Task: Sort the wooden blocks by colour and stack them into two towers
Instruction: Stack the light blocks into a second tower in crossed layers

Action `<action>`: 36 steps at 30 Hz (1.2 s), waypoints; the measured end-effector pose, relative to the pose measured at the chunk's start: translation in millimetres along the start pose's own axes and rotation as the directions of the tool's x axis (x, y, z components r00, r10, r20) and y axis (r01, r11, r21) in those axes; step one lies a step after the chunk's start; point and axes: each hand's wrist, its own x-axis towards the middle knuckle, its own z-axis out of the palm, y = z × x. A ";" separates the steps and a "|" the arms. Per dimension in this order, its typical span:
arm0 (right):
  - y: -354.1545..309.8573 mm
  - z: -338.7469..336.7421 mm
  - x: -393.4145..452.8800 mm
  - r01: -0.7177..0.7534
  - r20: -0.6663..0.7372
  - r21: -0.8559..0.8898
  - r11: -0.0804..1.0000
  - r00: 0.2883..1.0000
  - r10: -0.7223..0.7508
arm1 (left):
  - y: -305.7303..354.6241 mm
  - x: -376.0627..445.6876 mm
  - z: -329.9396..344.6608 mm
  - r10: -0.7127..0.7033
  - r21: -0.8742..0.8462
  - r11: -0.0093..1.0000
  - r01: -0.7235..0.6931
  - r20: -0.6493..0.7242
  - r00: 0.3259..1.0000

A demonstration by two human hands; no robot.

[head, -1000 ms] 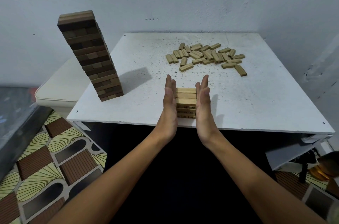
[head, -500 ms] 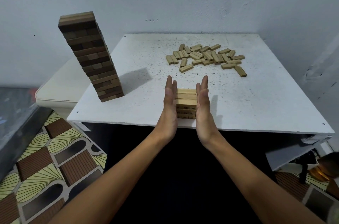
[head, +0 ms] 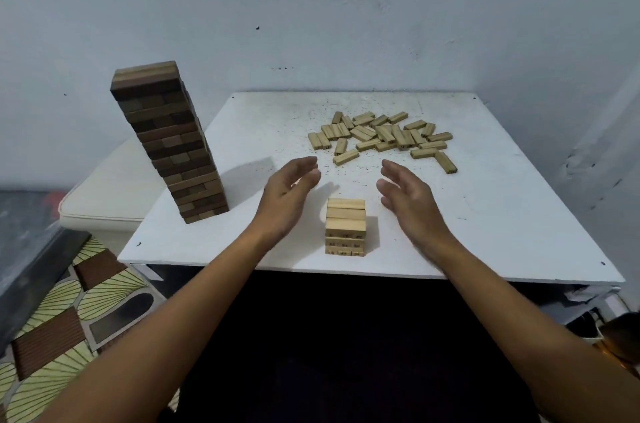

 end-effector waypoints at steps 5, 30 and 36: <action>4.8 -16.1 34.2 0.061 0.011 -0.229 0.972 0.998 -0.060 | -9.8 40.9 2.1 0.069 0.303 0.950 -0.079 0.045 0.997; 17.0 9.5 102.1 0.398 0.373 -0.868 0.297 0.917 -0.140 | -46.9 85.6 32.0 0.512 0.631 0.531 -0.565 0.293 0.808; 13.2 5.9 75.6 0.456 0.412 -0.710 0.537 0.887 -0.208 | -42.0 62.7 18.0 0.447 0.635 0.620 -0.461 0.197 0.873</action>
